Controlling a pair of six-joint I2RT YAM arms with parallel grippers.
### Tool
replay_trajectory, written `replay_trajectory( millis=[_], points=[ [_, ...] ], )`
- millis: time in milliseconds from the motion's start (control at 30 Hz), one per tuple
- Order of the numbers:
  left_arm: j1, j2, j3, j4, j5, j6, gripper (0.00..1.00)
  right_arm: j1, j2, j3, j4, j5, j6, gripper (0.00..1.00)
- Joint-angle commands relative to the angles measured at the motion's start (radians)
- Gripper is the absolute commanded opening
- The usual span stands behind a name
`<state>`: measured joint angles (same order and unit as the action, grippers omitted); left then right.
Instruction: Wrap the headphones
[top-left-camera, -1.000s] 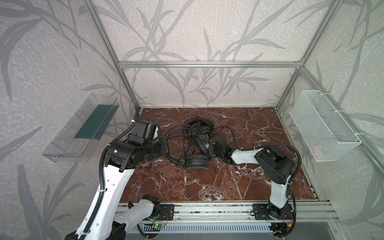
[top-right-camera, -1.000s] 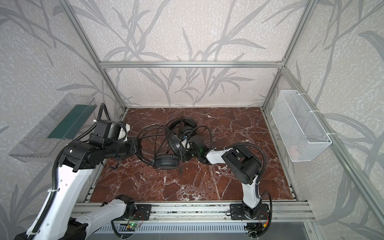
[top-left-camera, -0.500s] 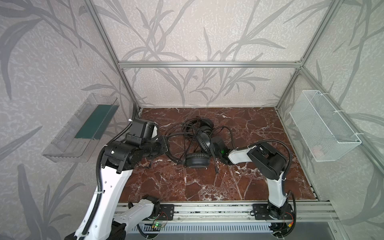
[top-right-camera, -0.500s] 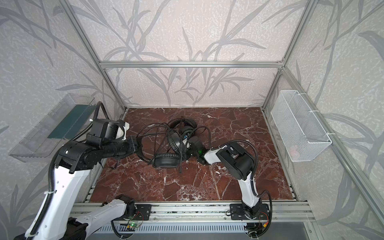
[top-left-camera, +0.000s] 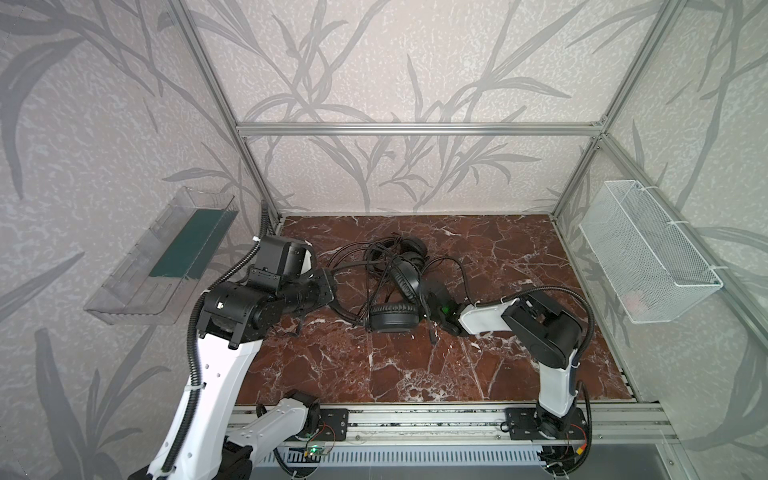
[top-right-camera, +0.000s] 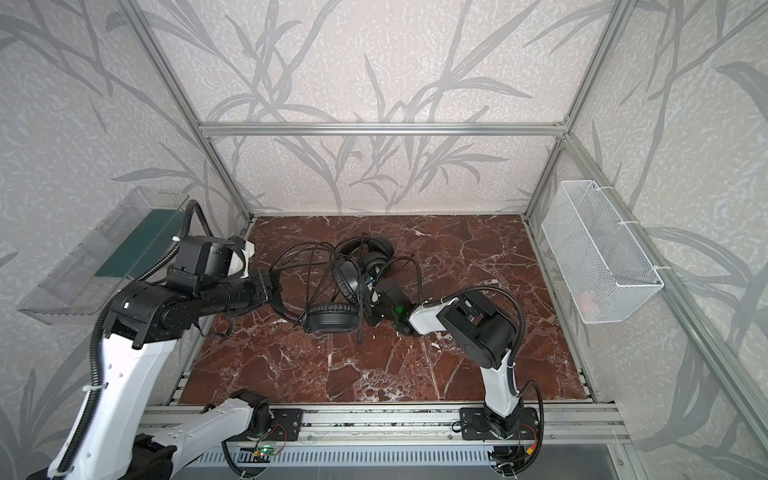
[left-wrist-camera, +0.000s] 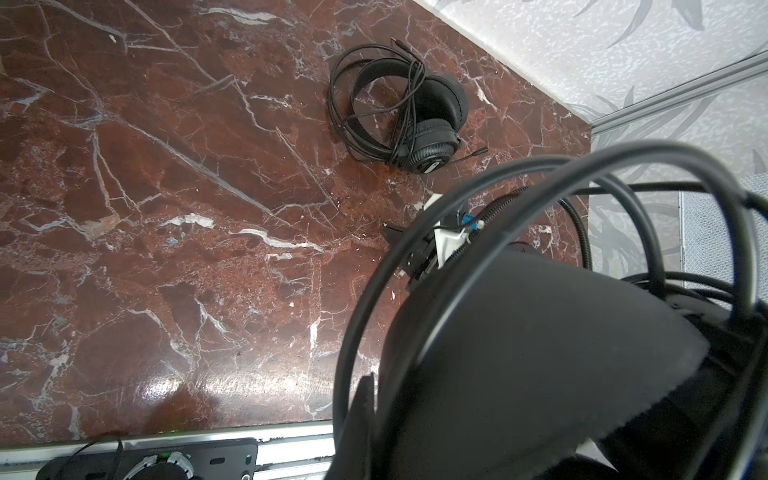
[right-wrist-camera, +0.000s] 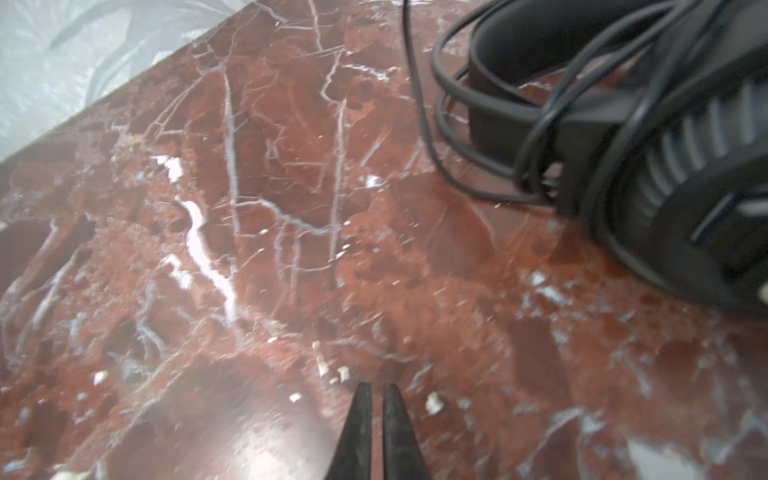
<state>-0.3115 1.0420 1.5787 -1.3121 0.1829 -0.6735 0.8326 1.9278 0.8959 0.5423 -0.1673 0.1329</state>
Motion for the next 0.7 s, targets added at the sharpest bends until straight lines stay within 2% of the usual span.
replay_trajectory(
  millis=[0, 133, 300, 433, 533, 667],
  points=[
    [-0.001, 0.013, 0.059, 0.037, 0.006, -0.027, 0.00, 0.025, -0.116, -0.061, -0.081, 0.148, 0.045, 0.00],
    [-0.001, 0.020, 0.079, 0.026, 0.007, -0.016, 0.00, -0.046, -0.181, -0.139, -0.057, 0.130, 0.111, 0.00],
    [-0.001, 0.017, 0.076, 0.030, 0.025, -0.017, 0.00, -0.118, -0.204, -0.144, -0.106, 0.136, 0.147, 0.00],
    [-0.001, 0.007, 0.064, 0.037, 0.035, -0.030, 0.00, -0.133, -0.183, -0.105, -0.167, 0.166, 0.153, 0.00],
    [-0.001, -0.004, 0.080, 0.042, 0.019, -0.039, 0.00, -0.135, -0.174, -0.111, -0.170, 0.218, 0.210, 0.00],
    [0.000, -0.017, 0.096, 0.071, 0.016, -0.072, 0.00, -0.121, -0.125, -0.073, -0.186, 0.102, 0.234, 0.00]
  ],
)
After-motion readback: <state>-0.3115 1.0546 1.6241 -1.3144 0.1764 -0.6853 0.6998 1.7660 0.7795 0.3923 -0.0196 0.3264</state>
